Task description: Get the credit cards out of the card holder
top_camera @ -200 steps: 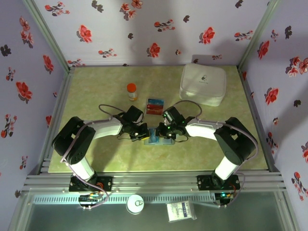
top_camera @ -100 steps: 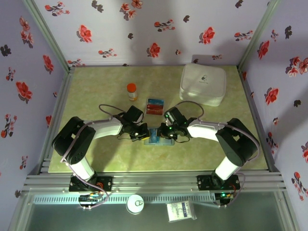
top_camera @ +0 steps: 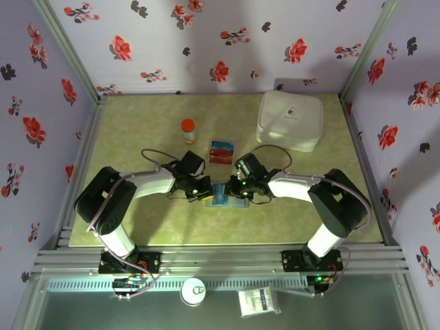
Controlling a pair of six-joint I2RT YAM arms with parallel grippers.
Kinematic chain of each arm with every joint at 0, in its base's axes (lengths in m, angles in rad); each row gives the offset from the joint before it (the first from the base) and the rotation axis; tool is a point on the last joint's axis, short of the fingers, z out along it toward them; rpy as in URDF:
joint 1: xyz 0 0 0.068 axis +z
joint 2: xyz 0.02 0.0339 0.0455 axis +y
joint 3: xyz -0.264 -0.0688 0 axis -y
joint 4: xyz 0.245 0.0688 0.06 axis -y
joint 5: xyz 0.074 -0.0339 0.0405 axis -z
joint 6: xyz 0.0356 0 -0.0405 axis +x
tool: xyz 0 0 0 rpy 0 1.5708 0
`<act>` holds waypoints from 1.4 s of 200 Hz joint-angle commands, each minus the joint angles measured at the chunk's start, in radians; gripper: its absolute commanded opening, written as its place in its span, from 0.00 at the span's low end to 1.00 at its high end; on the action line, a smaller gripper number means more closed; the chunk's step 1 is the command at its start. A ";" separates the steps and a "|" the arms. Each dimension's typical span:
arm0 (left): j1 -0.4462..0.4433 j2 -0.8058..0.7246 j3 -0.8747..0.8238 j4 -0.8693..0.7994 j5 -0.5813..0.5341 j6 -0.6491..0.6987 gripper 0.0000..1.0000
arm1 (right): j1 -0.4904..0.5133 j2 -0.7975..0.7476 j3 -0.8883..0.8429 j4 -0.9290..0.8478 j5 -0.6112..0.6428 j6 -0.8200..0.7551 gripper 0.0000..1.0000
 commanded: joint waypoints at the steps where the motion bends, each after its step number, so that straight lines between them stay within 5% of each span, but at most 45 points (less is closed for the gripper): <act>1: -0.004 0.026 0.004 -0.046 -0.021 0.018 0.00 | -0.008 0.007 -0.010 0.051 -0.042 0.022 0.14; 141: -0.005 0.020 -0.004 -0.050 -0.022 0.015 0.00 | -0.053 -0.064 -0.061 0.008 -0.022 -0.009 0.09; 280: -0.009 -0.028 0.001 -0.044 -0.016 0.000 0.00 | -0.077 -0.144 0.061 -0.295 0.029 -0.120 0.08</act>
